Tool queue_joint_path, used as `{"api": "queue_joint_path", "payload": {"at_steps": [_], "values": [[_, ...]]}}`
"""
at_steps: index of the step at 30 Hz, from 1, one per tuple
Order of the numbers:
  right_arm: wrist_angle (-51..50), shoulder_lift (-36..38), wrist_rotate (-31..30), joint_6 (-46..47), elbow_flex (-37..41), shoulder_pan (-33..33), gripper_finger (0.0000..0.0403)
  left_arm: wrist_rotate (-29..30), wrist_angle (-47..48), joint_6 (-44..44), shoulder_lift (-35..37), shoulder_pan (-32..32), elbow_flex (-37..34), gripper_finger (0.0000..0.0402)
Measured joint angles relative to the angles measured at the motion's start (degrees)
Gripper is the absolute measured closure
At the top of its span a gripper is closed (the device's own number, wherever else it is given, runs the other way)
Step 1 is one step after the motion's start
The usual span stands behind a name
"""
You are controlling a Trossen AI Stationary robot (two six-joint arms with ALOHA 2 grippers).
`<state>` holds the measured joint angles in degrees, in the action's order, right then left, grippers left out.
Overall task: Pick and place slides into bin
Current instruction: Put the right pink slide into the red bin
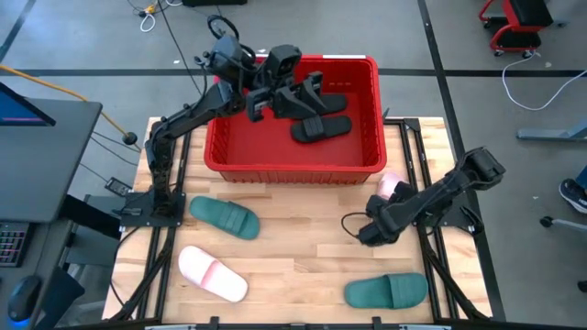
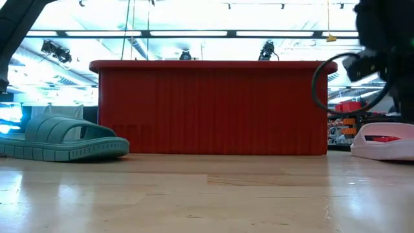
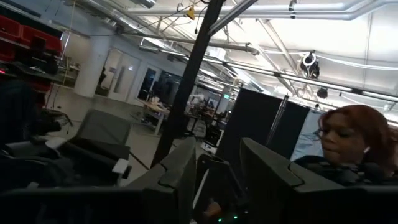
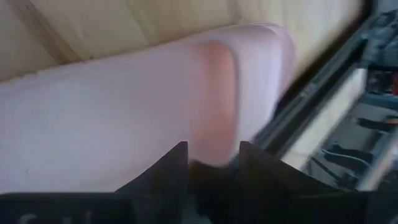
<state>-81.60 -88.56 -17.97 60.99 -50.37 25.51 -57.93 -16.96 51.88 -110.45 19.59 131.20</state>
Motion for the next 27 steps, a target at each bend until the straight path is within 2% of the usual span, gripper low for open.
{"api": "queue_joint_path", "payload": {"at_steps": [6,18,22,27], "values": [[9.63,4.44,0.10,-6.81,6.54,-4.67,0.0250,0.22,-0.03,0.00,-0.02,-0.26,0.00,0.0267],[14.03,6.58,-0.23,-13.11,12.19,-10.57,0.0259,2.84,-0.03,0.00,-0.02,-0.24,0.00,0.0273],[14.37,6.58,-0.94,-13.03,13.11,-12.04,0.0300,3.15,-0.01,0.01,-0.02,-0.25,0.00,0.0272],[15.79,6.88,0.45,-13.64,12.49,-13.15,0.0391,4.28,-0.03,0.60,-0.04,-0.58,0.00,0.0274]]}}
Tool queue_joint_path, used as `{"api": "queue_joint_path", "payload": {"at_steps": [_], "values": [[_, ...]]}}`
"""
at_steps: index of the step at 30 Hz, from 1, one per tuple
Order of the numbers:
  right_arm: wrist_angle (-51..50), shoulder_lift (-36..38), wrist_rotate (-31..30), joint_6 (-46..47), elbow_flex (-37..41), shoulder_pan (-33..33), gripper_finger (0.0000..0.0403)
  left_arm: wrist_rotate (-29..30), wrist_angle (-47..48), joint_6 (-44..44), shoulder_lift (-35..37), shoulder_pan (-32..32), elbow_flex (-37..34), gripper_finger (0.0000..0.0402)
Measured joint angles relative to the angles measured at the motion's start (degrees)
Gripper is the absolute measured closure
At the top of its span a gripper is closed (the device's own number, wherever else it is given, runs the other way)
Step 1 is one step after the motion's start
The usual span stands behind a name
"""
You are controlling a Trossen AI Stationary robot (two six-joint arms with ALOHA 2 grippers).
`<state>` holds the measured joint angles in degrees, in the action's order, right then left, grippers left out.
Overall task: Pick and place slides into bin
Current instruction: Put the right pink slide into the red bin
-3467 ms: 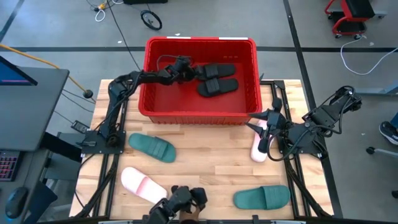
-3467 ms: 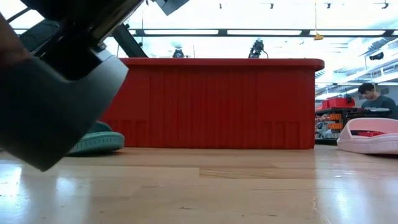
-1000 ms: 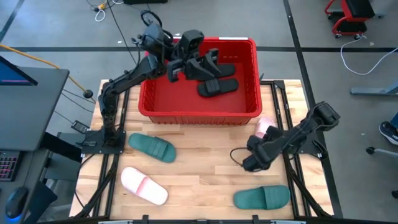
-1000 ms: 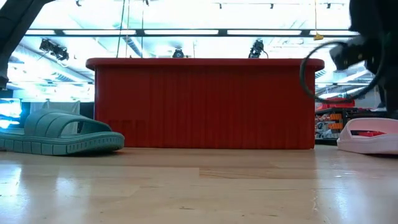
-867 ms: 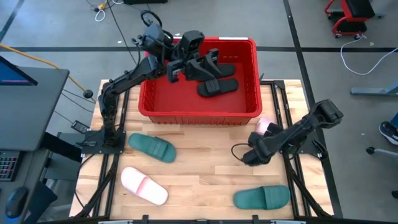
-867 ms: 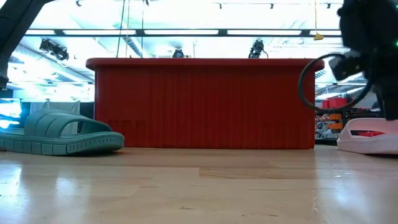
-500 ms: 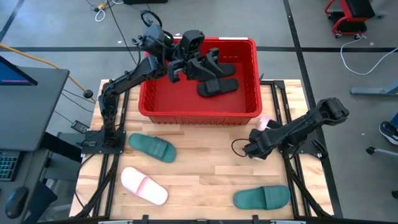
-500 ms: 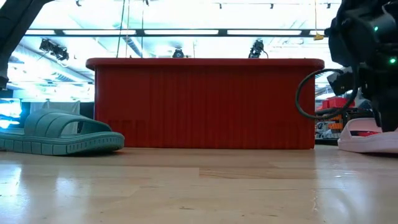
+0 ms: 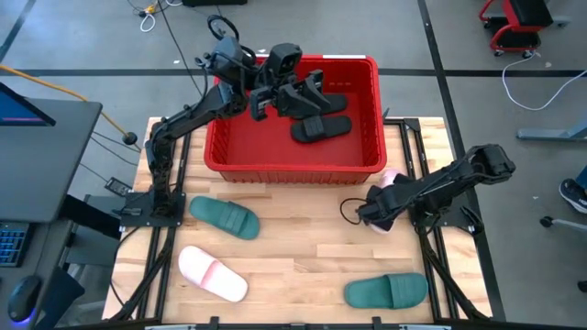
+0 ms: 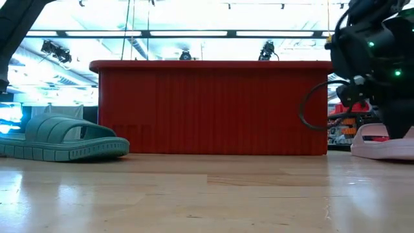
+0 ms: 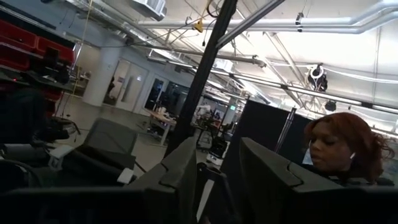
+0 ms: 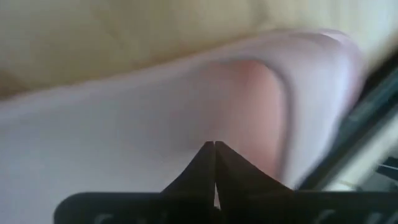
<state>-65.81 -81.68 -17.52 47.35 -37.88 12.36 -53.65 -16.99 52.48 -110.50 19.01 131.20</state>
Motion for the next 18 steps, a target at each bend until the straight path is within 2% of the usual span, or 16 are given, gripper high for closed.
{"api": "queue_joint_path", "payload": {"at_steps": [5,11,18], "values": [[4.16,2.38,6.05,-0.96,-3.14,0.72,0.0396,0.20,-0.30,4.36,0.05,-1.32,0.00,0.0280],[4.18,6.85,6.12,-1.28,-9.06,3.29,0.0399,0.14,-0.42,5.08,1.06,-3.45,0.00,0.0281],[4.22,10.74,18.46,-4.10,-12.02,3.56,0.0376,0.09,-0.38,4.95,1.83,-5.15,0.02,0.0285]]}}
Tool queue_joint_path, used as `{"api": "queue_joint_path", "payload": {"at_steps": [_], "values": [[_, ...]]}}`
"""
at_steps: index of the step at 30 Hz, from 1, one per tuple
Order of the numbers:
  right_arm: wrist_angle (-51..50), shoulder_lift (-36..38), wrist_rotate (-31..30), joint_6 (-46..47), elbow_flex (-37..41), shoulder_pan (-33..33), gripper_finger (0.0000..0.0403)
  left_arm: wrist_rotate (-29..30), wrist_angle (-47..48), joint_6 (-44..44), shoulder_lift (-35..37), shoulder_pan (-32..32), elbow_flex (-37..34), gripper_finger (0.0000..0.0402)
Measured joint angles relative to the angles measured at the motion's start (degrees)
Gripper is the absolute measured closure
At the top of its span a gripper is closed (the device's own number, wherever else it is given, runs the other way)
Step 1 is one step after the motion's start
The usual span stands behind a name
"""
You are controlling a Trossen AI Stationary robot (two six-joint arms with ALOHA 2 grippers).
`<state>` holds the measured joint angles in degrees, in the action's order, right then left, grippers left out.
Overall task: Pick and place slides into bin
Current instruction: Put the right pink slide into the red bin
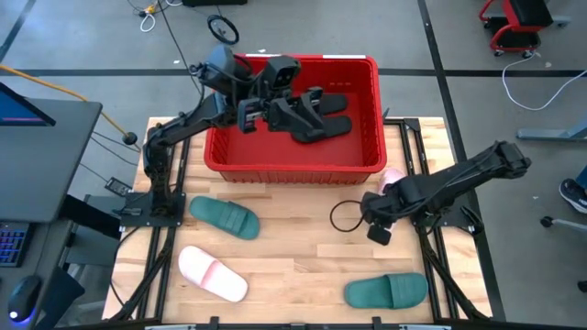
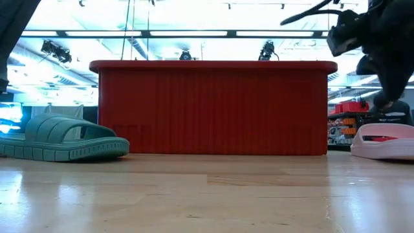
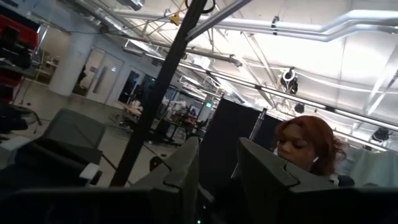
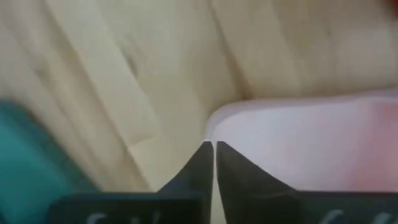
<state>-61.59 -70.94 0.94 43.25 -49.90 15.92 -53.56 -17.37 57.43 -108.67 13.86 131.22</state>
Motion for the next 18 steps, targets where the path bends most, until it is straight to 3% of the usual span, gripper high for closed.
{"api": "queue_joint_path", "payload": {"at_steps": [8,13,18], "values": [[0.00,-0.67,8.15,0.06,-0.01,0.29,0.0300,-0.02,0.23,-0.13,0.35,-0.99,-0.02,0.0286],[1.30,-4.51,3.20,0.29,-0.01,3.11,0.0257,-0.05,0.15,-0.15,0.35,-1.44,-0.02,0.0286],[1.06,-9.40,-4.07,3.26,-0.01,6.66,0.0244,-1.15,0.10,-0.13,0.35,-1.92,-0.02,0.0287]]}}
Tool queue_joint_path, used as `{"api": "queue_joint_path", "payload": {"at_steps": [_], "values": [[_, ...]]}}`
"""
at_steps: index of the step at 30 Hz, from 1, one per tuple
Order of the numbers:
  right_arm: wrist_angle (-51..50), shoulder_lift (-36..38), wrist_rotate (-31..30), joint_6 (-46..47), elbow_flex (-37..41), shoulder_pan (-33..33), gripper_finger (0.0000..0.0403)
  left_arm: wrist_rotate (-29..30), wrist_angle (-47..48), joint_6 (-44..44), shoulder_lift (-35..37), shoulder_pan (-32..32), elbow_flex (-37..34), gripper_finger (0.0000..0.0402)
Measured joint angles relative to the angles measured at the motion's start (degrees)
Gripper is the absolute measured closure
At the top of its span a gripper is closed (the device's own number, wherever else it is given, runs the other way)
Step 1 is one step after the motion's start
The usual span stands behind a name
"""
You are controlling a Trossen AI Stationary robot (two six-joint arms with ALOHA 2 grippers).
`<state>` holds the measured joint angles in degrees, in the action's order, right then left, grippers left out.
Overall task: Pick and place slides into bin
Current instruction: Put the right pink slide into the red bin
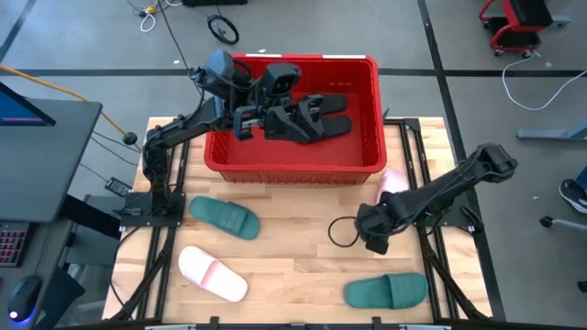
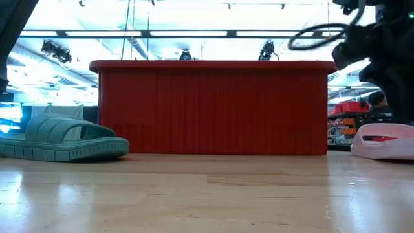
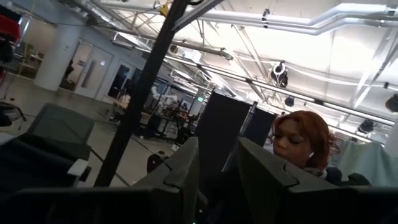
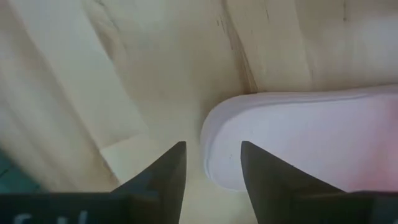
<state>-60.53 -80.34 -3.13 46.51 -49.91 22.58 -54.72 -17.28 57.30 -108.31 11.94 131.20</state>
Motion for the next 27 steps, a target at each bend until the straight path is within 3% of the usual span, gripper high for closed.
{"api": "queue_joint_path", "payload": {"at_steps": [23,27], "values": [[0.31,-14.02,1.01,3.46,0.02,0.34,0.0243,-0.59,0.00,0.04,0.00,0.02,0.00,0.0288],[0.36,-15.49,0.92,3.39,-0.13,0.35,0.0259,-0.59,0.00,0.10,-0.02,0.02,0.00,0.0291]]}}
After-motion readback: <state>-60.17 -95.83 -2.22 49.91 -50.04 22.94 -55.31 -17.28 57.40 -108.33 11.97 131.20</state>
